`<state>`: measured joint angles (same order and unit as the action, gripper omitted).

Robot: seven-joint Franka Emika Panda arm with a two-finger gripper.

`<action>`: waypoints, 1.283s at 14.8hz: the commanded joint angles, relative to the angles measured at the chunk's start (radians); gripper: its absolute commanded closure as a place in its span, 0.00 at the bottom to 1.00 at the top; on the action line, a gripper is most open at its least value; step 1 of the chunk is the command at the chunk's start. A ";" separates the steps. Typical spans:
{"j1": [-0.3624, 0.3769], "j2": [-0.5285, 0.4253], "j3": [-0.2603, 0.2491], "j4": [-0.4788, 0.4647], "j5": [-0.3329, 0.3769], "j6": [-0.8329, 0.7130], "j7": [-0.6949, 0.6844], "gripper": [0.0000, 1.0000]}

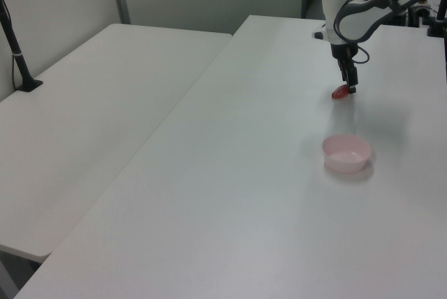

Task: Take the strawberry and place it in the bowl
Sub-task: 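Close the gripper on the red strawberry and lift it, then carry the held strawberry over to the pink bowl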

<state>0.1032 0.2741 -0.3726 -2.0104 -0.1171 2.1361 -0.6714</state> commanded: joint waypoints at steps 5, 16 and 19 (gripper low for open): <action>0.035 0.019 -0.005 -0.019 -0.016 0.053 -0.011 0.36; 0.036 -0.100 -0.005 0.013 -0.007 -0.002 -0.014 0.63; 0.076 -0.165 -0.011 0.091 -0.003 -0.149 -0.005 0.63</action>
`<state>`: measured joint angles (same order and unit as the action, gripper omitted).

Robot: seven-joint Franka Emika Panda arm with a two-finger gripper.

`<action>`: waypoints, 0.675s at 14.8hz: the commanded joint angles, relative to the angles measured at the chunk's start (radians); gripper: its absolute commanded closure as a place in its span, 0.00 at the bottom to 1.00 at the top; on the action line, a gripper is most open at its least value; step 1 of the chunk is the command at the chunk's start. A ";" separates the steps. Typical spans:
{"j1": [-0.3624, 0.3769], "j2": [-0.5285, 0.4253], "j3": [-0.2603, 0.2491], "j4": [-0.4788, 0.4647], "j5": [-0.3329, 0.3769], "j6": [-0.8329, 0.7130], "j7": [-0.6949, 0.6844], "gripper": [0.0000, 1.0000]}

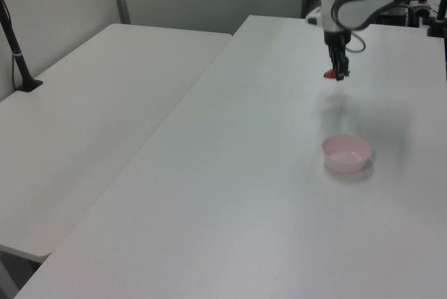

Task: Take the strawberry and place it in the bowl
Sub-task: 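Carry the held strawberry over to the pink bowl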

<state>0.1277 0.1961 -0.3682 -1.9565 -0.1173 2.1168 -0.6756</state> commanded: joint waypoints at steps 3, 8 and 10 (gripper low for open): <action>0.165 -0.115 -0.038 0.073 0.002 -0.230 0.078 0.62; 0.306 -0.119 -0.018 0.070 0.007 -0.282 0.313 0.62; 0.308 -0.119 0.064 0.068 0.016 -0.296 0.387 0.61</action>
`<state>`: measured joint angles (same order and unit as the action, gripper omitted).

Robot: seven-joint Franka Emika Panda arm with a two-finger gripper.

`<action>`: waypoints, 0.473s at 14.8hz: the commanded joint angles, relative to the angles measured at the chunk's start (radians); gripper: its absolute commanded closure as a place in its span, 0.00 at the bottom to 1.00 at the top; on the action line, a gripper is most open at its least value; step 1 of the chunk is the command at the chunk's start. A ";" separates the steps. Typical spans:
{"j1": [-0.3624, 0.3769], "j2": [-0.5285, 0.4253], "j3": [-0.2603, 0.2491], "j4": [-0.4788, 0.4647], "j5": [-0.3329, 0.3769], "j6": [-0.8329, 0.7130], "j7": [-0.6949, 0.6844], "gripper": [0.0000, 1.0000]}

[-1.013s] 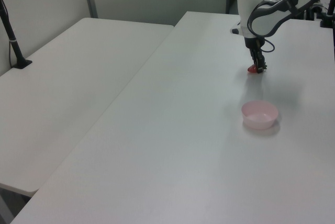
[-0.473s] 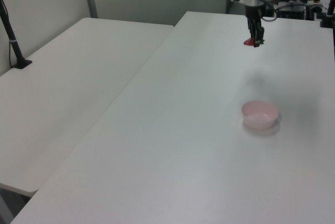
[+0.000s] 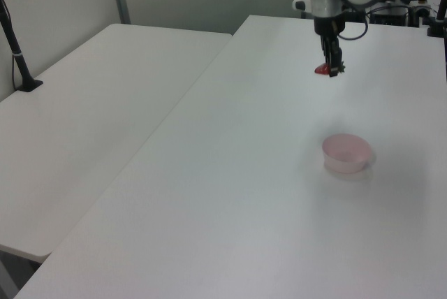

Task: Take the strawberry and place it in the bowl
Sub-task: 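Carry the held strawberry over to the pink bowl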

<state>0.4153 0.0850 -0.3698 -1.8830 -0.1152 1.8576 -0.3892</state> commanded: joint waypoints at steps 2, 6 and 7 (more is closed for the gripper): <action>0.017 -0.007 0.133 -0.022 0.016 -0.064 0.150 0.61; -0.053 0.012 0.382 -0.100 0.012 -0.078 0.268 0.59; -0.052 0.024 0.384 -0.100 0.012 -0.078 0.282 0.59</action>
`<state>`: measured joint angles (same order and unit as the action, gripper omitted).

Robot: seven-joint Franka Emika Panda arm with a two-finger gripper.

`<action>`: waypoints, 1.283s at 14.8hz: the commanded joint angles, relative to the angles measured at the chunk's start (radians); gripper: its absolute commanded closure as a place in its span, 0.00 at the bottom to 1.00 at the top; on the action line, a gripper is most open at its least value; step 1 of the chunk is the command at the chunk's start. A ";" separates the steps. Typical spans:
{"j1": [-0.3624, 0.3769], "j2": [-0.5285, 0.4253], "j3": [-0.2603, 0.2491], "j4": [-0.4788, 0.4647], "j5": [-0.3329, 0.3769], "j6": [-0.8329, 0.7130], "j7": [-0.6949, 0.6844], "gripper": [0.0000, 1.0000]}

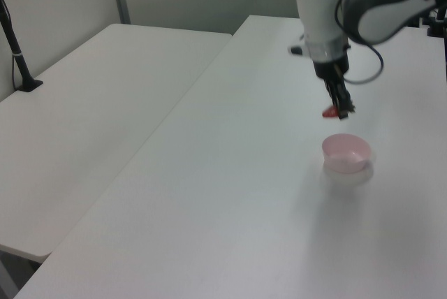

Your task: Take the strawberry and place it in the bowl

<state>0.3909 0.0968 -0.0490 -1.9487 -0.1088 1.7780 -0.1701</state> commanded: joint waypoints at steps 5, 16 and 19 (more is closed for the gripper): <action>-0.030 0.066 0.063 -0.036 0.006 0.003 0.066 0.00; -0.279 -0.086 0.009 0.181 -0.006 -0.022 0.084 0.00; -0.328 -0.074 0.003 0.208 -0.005 0.036 0.098 0.00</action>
<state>0.0845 -0.0072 -0.0397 -1.7835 -0.1203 1.7744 -0.0918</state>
